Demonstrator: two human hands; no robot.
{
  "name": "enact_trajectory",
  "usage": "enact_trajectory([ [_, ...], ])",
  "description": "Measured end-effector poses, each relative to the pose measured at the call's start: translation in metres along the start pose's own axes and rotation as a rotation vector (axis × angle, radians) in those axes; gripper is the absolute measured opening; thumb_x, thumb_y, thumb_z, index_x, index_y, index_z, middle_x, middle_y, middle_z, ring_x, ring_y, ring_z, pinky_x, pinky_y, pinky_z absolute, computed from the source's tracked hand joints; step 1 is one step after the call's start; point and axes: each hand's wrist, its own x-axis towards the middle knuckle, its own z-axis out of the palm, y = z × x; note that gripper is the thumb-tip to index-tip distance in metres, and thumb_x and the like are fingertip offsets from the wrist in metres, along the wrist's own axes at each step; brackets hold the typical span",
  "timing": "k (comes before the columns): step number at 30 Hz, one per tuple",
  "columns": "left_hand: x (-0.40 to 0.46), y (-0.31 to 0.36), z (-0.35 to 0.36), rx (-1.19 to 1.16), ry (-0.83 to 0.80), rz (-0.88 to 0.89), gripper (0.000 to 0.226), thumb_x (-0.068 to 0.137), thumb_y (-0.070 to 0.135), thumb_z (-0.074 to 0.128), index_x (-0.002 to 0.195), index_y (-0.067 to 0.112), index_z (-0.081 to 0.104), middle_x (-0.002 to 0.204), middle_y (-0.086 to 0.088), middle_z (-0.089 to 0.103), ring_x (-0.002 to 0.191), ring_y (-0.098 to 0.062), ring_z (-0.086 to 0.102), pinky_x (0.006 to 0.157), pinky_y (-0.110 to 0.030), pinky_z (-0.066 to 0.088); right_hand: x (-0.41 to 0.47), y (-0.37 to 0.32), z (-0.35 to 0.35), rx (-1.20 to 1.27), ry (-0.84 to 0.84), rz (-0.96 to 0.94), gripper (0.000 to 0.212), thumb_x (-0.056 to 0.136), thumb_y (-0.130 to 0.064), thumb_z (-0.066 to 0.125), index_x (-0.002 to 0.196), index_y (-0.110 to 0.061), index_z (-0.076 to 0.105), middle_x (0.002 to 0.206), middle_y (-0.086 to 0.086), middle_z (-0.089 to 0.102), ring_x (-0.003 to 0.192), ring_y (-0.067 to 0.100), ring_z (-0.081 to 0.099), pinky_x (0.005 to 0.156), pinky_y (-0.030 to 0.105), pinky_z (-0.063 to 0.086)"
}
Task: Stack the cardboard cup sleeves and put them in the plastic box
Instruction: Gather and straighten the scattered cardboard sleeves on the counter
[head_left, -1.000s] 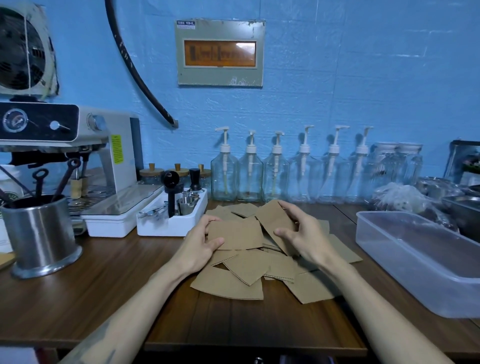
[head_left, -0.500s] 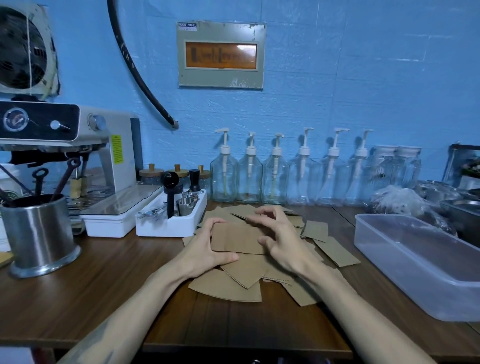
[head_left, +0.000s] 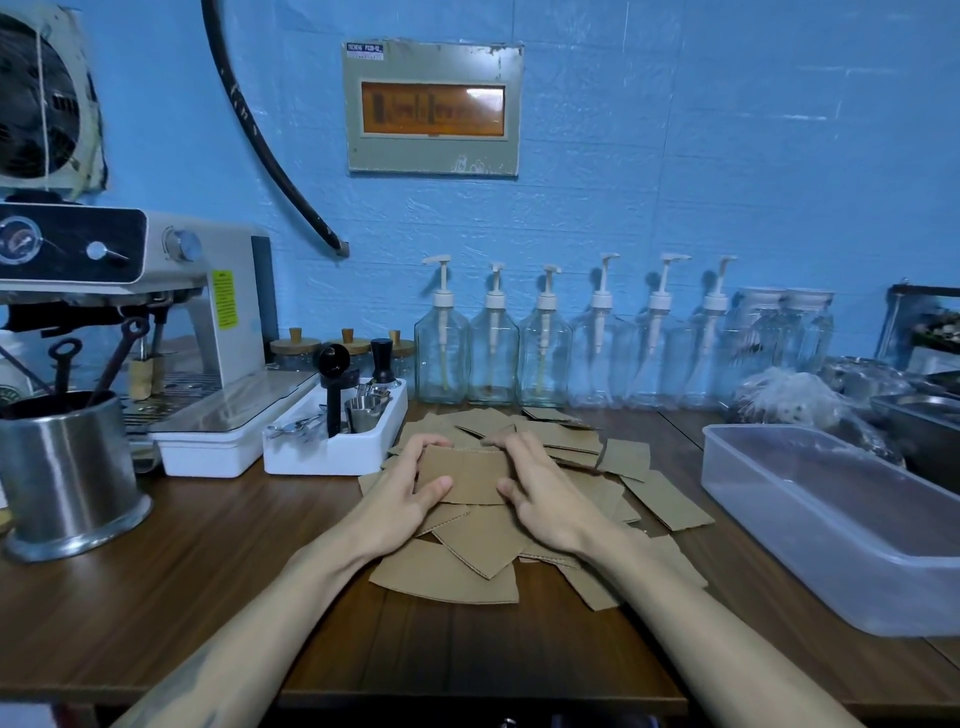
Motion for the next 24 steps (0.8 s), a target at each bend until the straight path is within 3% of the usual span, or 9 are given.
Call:
enact_trajectory([
  [3,0.000,0.003,0.000,-0.024,0.031,0.021,0.022,0.098,0.015,0.058,0.113,0.030,0.050,0.108,0.003,0.066,0.098,-0.002,0.062,0.081,-0.015,0.047,0.002,0.005,-0.005,-0.042,0.039,0.012,0.038,0.098,-0.019,0.054,0.135,-0.020,0.045,0.127,-0.001,0.051,0.118,0.015,0.043,0.104,0.032,0.035],
  [8,0.000,0.004,-0.002,-0.078,0.075,0.003,0.021,0.097,0.012,0.059,0.111,0.026,0.052,0.106,0.002,0.070,0.091,-0.003,0.066,0.072,-0.012,0.048,-0.003,0.008,-0.018,-0.002,0.091,0.015,0.044,0.098,-0.036,0.055,0.140,-0.030,0.047,0.123,-0.017,0.052,0.116,0.004,0.042,0.101,0.026,0.032],
  [11,-0.001,0.004,-0.007,-0.071,0.111,-0.004,0.023,0.098,0.012,0.057,0.115,0.025,0.050,0.108,0.005,0.070,0.090,-0.002,0.066,0.072,-0.014,0.049,-0.007,0.026,-0.034,0.041,0.225,0.083,0.038,0.096,-0.041,0.056,0.132,-0.029,0.056,0.106,-0.013,0.056,0.107,0.005,0.048,0.098,0.030,0.041],
  [13,-0.001,0.003,-0.008,-0.056,0.107,-0.011,0.025,0.098,0.012,0.057,0.116,0.026,0.048,0.108,0.006,0.070,0.092,-0.002,0.066,0.072,-0.012,0.049,-0.012,0.041,-0.041,0.020,0.224,0.153,0.038,0.093,-0.042,0.060,0.127,-0.026,0.060,0.107,-0.010,0.055,0.112,0.011,0.048,0.099,0.030,0.040],
  [19,-0.002,-0.004,-0.009,0.098,0.066,-0.005,0.037,0.095,0.022,0.062,0.117,0.047,0.046,0.109,0.005,0.067,0.099,-0.027,0.063,0.092,-0.041,0.051,-0.015,0.064,-0.034,-0.194,0.035,0.346,0.051,0.092,-0.058,0.051,0.130,-0.024,0.059,0.130,0.003,0.054,0.128,0.024,0.042,0.108,0.047,0.034],
  [22,-0.003,-0.003,-0.009,0.090,0.060,0.004,0.037,0.095,0.022,0.062,0.119,0.047,0.048,0.112,0.013,0.065,0.098,-0.022,0.064,0.091,-0.041,0.053,-0.013,0.063,-0.035,-0.088,0.078,0.388,0.038,0.091,-0.061,0.049,0.107,-0.029,0.062,0.113,0.000,0.065,0.110,0.022,0.058,0.100,0.046,0.044],
  [24,-0.003,-0.003,-0.009,0.076,0.062,0.004,0.036,0.096,0.021,0.062,0.118,0.046,0.049,0.112,0.015,0.066,0.097,-0.019,0.065,0.090,-0.039,0.054,-0.014,0.064,-0.036,-0.042,0.083,0.400,0.026,0.093,-0.053,0.053,0.096,-0.027,0.057,0.098,-0.003,0.066,0.096,0.021,0.061,0.092,0.042,0.048],
])
